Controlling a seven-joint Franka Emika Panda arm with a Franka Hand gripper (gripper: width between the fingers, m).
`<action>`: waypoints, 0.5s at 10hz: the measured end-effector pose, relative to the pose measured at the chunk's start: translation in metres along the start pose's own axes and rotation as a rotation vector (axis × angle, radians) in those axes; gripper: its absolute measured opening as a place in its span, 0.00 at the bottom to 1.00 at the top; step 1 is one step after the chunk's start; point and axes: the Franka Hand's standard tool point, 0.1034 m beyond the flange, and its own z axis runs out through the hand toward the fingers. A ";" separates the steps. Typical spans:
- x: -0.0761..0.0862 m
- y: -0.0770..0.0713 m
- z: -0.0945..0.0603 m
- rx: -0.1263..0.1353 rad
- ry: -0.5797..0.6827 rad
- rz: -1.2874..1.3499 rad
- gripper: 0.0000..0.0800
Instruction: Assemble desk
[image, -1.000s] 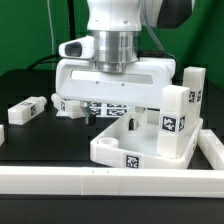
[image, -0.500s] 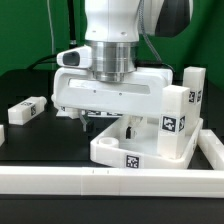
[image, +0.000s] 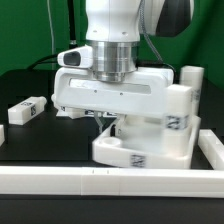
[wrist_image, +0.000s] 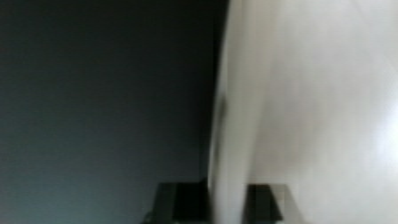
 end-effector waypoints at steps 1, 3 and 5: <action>0.000 0.000 0.000 0.001 0.000 0.002 0.08; 0.000 0.000 0.000 0.001 0.000 0.002 0.08; 0.000 0.000 0.000 0.001 0.000 0.002 0.08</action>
Offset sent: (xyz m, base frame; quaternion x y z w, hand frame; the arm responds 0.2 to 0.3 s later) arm 0.0000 0.0000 0.0000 0.0000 0.0000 0.0000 1.0000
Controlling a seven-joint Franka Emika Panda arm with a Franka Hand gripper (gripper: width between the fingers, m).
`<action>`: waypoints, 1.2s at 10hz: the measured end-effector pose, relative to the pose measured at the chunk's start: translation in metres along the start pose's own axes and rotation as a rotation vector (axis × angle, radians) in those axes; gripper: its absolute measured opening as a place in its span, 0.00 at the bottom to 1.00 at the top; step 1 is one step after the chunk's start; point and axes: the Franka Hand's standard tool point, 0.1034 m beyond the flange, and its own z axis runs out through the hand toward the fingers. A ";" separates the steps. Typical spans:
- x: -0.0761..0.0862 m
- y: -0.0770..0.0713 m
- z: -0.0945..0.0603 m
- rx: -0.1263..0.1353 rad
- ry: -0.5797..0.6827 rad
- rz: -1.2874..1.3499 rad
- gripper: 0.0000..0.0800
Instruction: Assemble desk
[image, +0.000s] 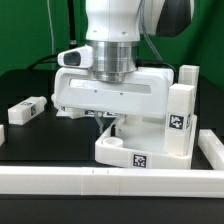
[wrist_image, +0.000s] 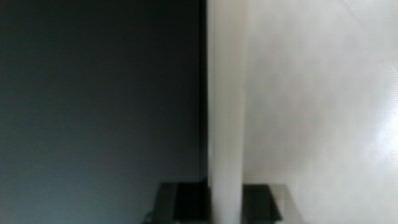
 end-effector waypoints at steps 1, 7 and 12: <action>0.000 0.000 0.000 0.000 0.000 0.000 0.08; 0.002 0.000 0.000 -0.001 0.004 -0.201 0.08; 0.014 0.002 0.000 -0.008 0.018 -0.602 0.08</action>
Offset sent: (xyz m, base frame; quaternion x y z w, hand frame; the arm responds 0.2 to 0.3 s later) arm 0.0000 0.0000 0.0000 0.0000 0.0000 0.0000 1.0000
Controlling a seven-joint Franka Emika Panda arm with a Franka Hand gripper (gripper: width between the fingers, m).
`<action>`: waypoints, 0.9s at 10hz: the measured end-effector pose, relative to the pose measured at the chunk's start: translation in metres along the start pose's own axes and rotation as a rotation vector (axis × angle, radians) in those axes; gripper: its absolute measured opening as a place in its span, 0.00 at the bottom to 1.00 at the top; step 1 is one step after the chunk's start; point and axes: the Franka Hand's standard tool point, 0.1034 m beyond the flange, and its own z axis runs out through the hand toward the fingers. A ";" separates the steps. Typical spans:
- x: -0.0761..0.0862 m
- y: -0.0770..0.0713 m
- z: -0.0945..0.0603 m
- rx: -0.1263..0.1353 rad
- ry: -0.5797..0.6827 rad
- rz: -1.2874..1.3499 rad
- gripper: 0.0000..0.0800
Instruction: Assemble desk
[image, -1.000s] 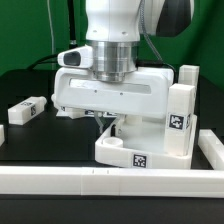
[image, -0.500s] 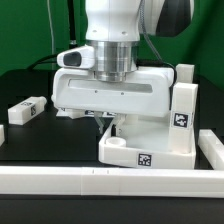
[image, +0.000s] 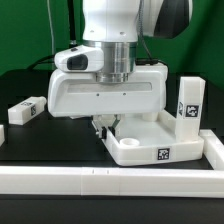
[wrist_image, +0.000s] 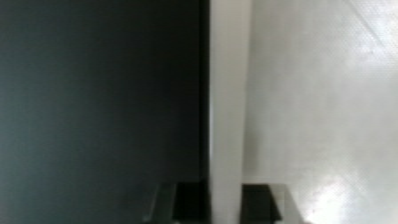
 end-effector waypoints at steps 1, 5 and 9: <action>0.000 0.000 0.000 0.000 0.000 -0.052 0.08; 0.008 0.000 -0.002 -0.014 0.005 -0.291 0.08; 0.035 -0.005 0.000 -0.041 0.017 -0.606 0.08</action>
Offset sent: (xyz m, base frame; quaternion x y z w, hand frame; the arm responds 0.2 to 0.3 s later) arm 0.0000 0.0000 0.0000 0.0000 0.0000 -0.1296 0.9916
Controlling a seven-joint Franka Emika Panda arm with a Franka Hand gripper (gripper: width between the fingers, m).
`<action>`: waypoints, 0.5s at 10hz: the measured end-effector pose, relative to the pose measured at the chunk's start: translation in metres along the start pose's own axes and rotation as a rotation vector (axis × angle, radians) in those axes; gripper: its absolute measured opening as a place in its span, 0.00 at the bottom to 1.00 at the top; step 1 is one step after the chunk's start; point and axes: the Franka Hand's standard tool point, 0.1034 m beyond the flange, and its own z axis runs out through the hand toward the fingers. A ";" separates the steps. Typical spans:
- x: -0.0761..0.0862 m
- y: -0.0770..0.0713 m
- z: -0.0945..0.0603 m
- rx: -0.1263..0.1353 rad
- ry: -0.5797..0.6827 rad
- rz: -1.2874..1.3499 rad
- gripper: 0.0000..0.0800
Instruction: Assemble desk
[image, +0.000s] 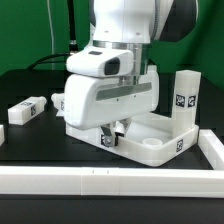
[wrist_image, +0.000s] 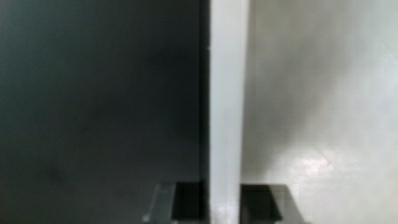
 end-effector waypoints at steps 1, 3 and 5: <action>0.003 0.002 0.000 -0.002 0.008 -0.098 0.08; 0.002 0.005 -0.001 -0.006 0.003 -0.225 0.08; 0.004 0.006 -0.002 -0.014 -0.004 -0.350 0.08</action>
Offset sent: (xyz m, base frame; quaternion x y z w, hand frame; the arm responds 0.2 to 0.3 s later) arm 0.0000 0.0000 0.0000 0.0000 0.0000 -0.2571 0.9664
